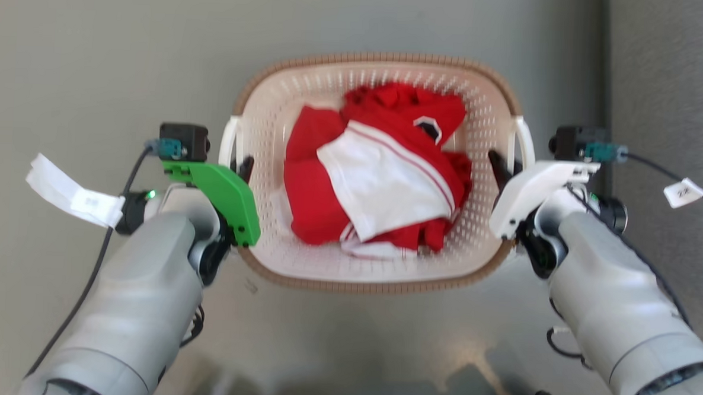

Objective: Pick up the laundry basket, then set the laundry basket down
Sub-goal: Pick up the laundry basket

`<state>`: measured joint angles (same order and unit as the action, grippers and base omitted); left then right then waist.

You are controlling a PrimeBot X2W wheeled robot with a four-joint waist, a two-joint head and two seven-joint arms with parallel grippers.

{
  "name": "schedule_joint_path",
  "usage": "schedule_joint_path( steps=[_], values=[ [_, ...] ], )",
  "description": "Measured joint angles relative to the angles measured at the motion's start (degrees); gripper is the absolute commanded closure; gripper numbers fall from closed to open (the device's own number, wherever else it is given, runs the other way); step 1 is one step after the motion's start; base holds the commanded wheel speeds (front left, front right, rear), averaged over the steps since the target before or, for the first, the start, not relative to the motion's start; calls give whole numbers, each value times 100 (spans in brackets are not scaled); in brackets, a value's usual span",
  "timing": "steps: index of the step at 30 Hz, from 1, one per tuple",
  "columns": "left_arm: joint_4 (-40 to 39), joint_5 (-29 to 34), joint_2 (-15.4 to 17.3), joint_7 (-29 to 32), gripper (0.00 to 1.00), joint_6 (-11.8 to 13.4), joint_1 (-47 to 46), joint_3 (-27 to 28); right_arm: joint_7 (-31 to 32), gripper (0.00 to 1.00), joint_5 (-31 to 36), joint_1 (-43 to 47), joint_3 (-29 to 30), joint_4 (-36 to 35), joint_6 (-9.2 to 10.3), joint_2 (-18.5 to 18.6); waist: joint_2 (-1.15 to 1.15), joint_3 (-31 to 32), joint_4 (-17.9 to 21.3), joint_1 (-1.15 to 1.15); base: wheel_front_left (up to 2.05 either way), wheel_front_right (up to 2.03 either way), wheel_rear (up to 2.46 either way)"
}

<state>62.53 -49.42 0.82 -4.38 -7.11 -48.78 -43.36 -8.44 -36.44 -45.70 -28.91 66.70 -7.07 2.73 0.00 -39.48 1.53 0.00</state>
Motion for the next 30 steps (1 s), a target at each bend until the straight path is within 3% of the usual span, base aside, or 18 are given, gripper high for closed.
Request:
schedule_joint_path(
  steps=[30],
  values=[
    [235,-847,-1,957,100,-1,1430,-432,1349,100,-911,1225,-1089,-138,60,35,0,2562,211,0,0,0,0]
  ],
)
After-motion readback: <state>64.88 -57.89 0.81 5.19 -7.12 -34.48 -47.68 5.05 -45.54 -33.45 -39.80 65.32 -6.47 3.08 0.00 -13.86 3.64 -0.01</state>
